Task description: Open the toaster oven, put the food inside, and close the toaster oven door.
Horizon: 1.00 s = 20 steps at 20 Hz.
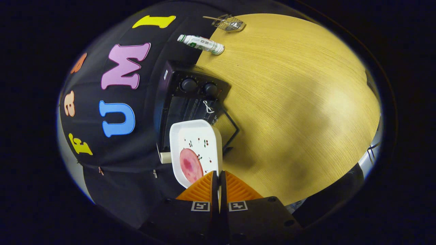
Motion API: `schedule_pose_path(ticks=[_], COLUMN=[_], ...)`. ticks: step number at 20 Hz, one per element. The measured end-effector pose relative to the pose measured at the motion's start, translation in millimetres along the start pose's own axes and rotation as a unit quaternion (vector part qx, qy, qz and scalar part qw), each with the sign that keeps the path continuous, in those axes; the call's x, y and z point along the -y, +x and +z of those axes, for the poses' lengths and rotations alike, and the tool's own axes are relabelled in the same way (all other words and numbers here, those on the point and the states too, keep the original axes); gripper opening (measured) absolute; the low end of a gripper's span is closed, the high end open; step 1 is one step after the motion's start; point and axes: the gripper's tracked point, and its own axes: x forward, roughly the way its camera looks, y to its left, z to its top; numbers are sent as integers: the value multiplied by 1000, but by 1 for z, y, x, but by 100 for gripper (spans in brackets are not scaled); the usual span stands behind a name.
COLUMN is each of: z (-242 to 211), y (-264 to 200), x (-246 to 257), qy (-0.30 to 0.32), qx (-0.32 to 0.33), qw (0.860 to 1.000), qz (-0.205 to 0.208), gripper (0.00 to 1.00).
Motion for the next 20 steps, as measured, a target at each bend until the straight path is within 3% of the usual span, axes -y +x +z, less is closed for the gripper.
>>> schedule_pose_path(ticks=[3, 7, 12, 20], z=[3, 12, 32, 78], y=[39, 89, 145, 191], x=[-24, -27, -40, -75], qy=[9, 11, 58, 112], qx=[7, 29, 49, 129], qw=[1000, 999, 997, 985], qz=[11, -13, -16, 15], gripper=[5, 5, 5, 5])
